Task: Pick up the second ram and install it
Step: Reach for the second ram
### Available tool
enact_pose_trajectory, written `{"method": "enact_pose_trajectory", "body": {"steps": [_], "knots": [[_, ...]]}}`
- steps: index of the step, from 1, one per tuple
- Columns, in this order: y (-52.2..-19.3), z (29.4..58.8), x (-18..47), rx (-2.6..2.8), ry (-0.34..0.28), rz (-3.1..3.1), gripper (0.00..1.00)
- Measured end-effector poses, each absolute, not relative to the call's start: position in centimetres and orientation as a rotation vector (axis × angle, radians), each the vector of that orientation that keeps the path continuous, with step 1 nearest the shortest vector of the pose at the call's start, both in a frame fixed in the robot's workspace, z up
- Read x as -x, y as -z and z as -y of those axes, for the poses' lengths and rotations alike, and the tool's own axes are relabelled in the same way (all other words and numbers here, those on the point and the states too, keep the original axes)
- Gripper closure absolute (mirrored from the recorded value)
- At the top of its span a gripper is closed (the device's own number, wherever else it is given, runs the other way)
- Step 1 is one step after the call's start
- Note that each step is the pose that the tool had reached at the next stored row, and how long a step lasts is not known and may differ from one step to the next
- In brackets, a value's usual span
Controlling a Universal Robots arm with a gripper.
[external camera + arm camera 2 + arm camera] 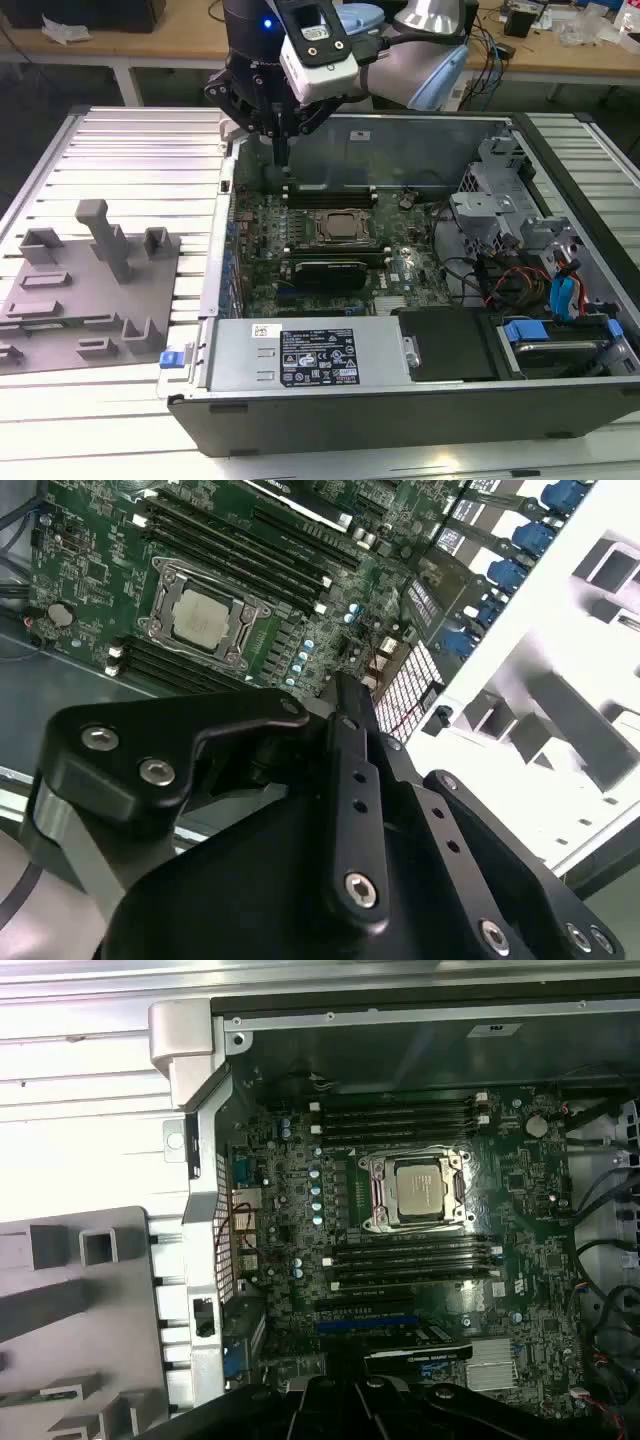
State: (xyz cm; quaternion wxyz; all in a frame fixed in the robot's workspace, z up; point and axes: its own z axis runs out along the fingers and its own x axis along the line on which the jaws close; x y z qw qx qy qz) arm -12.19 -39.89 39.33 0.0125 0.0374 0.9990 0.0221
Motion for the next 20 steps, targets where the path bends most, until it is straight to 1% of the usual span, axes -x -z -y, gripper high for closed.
{"method": "enact_pose_trajectory", "body": {"steps": [8, 20], "knots": [[-39.3, 39.9, 14.6, -0.117, -0.069, -3.114, 0.89], [-39.3, 39.9, 19.9, -0.117, -0.069, -3.114, 0.89]]}}
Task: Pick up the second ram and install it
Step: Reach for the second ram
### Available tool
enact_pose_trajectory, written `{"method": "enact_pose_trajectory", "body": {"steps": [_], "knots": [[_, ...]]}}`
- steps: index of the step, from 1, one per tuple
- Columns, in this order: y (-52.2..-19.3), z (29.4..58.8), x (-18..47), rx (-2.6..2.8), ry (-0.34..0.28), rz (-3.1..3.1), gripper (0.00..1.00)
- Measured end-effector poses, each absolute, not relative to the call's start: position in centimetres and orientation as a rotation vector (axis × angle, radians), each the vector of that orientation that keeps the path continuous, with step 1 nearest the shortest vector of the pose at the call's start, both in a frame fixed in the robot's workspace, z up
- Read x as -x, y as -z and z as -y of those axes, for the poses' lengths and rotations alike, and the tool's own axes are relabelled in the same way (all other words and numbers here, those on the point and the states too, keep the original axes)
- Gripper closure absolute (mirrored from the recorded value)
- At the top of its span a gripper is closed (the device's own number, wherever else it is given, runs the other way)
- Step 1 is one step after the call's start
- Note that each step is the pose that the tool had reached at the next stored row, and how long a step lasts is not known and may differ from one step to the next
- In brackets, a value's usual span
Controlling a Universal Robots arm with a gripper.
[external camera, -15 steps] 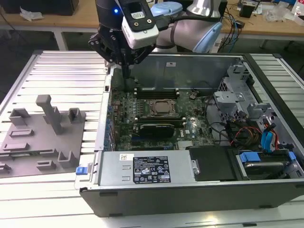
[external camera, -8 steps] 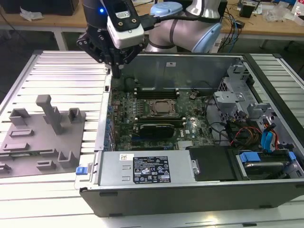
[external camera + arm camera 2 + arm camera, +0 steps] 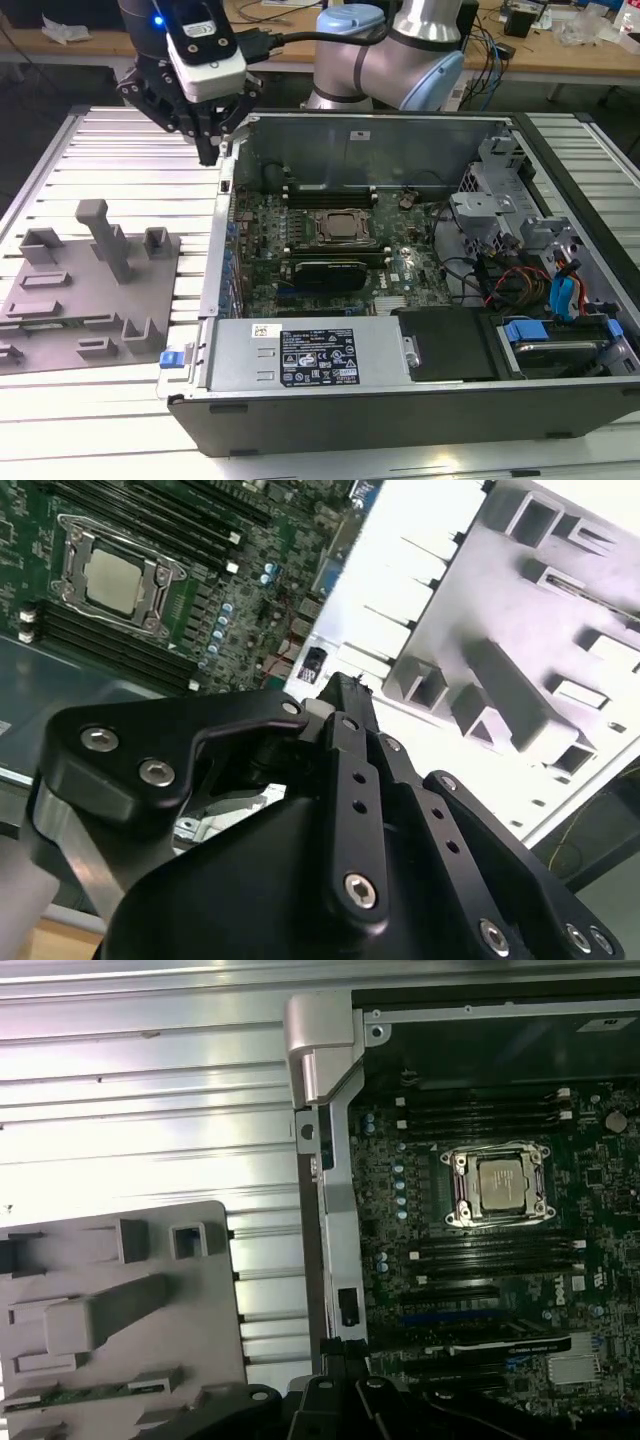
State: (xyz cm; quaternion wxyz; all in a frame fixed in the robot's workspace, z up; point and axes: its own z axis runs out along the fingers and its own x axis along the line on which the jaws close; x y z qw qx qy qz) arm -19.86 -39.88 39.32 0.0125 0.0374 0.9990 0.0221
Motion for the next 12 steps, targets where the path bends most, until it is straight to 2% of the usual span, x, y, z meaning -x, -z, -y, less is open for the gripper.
{"method": "enact_pose_trajectory", "body": {"steps": [12], "knots": [[-39.3, 39.9, 24.4, -0.117, -0.069, -3.114, 0.89]]}}
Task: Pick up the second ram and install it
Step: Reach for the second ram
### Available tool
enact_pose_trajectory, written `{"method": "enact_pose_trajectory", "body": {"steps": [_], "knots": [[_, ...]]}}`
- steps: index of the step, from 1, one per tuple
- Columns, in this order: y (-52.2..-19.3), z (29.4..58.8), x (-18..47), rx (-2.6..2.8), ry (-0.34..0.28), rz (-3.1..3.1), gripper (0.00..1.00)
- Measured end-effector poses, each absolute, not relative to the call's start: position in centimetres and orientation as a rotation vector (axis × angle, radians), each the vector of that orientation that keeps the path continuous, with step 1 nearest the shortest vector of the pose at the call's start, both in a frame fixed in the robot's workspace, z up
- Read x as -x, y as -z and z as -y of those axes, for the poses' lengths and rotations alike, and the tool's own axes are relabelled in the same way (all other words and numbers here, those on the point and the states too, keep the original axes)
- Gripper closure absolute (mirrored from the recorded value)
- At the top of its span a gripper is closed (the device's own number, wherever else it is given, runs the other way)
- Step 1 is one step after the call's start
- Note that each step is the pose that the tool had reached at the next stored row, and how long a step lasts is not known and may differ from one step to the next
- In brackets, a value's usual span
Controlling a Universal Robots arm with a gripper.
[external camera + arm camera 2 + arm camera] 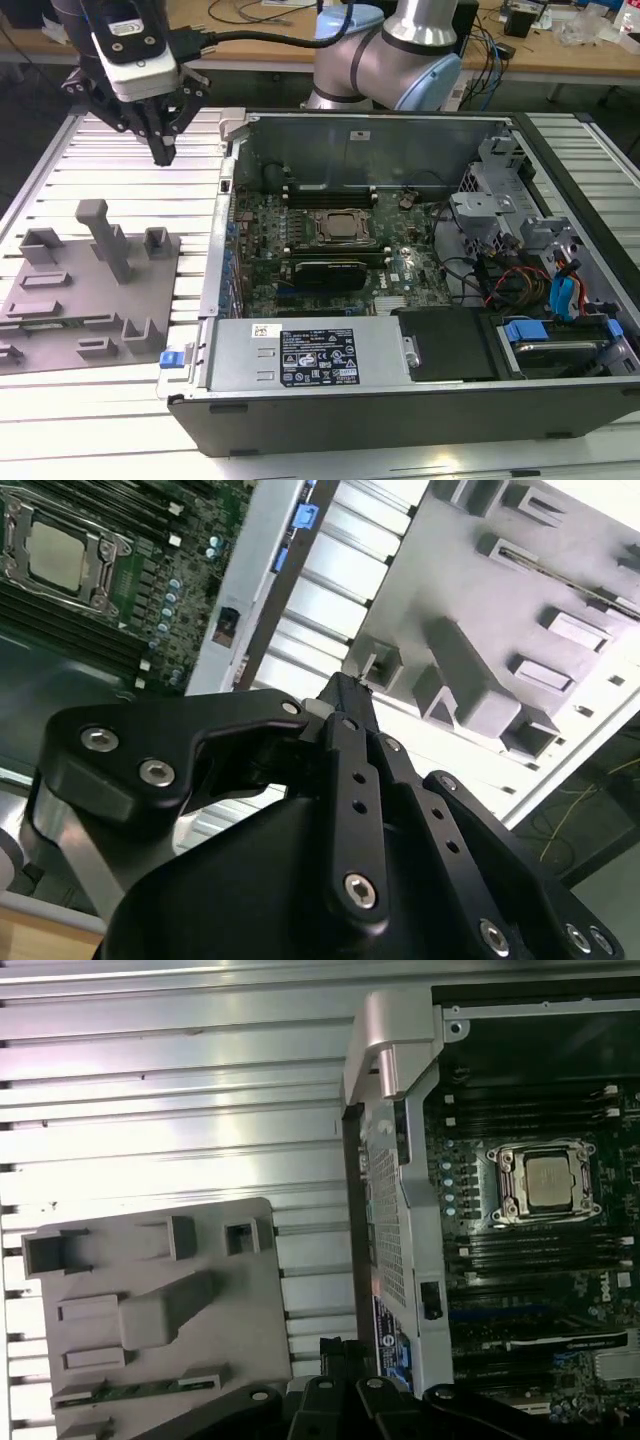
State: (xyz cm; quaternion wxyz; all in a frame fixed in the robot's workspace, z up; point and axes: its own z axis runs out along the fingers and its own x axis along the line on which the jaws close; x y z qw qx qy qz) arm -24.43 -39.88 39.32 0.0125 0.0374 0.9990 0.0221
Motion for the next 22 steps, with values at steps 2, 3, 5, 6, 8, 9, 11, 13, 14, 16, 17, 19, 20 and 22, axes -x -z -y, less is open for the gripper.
{"method": "enact_pose_trajectory", "body": {"steps": [2, 3, 5, 6, 8, 9, 11, 13, 14, 16, 17, 19, 20, 22], "knots": [[-39.3, 39.9, 24.9, -0.116, -0.069, -3.114, 0.89], [-39.3, 39.9, 25.2, -0.117, -0.069, -3.114, 0.89], [-39.3, 39.9, 25.7, -0.117, -0.069, -3.114, 0.89], [-39.3, 39.9, 26.2, -0.117, -0.069, -3.114, 0.89], [-39.3, 39.9, 27.2, -0.116, -0.069, -3.114, 0.89], [-39.3, 39.9, 27.7, -0.117, -0.069, -3.114, 0.89], [-39.3, 39.9, 28.1, -0.117, -0.069, -3.114, 0.89], [-39.3, 39.9, 28.8, -0.117, -0.069, -3.114, 0.89], [-39.3, 39.9, 29.0, -0.117, -0.069, -3.114, 0.89], [-39.3, 39.9, 29.7, -0.117, -0.069, -3.114, 0.89], [-39.3, 39.9, 30.0, -0.117, -0.069, -3.114, 0.89], [-39.3, 39.9, 31.0, -0.117, -0.069, -3.114, 0.89], [-39.3, 39.9, 31.3, -0.117, -0.069, -3.114, 0.89], [-39.3, 39.9, 31.8, -0.116, -0.069, -3.114, 0.89]]}}
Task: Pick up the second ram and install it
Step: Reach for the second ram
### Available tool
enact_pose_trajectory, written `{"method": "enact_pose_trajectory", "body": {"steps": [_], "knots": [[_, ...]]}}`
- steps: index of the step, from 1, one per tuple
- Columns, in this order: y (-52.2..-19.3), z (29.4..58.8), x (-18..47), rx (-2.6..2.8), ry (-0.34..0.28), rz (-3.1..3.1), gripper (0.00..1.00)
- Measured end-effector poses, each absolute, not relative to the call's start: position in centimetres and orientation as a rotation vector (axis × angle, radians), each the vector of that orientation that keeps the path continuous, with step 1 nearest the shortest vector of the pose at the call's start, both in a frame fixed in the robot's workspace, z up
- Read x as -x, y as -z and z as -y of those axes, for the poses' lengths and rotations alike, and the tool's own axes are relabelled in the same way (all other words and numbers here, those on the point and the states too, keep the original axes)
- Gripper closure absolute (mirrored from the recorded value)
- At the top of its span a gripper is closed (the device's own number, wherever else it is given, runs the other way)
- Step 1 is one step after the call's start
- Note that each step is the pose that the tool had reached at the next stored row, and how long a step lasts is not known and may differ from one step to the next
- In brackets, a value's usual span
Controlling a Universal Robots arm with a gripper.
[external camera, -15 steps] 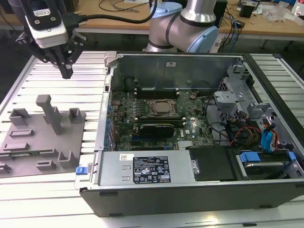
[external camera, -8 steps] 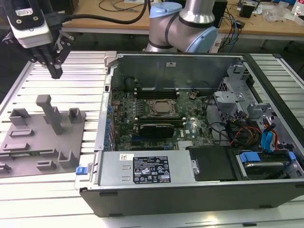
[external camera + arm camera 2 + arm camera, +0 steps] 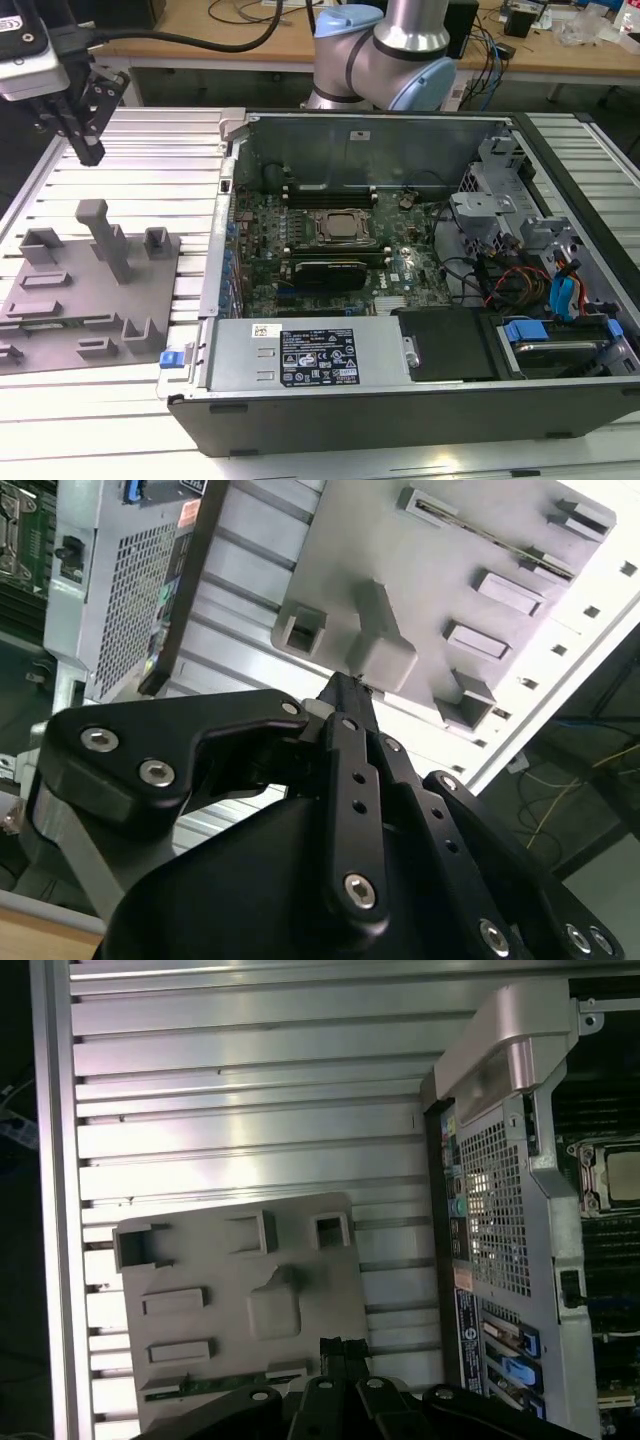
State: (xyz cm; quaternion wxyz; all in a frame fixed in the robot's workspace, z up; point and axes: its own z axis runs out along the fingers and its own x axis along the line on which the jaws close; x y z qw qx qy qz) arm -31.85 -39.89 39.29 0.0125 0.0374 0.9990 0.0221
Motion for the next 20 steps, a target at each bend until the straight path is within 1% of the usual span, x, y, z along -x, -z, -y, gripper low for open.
{"method": "enact_pose_trajectory", "body": {"steps": [10, 20], "knots": [[-39.3, 39.9, 34.3, -0.117, -0.069, -3.114, 0.89], [-39.2, 39.9, 38.2, -0.117, -0.069, -3.114, 0.89]]}}
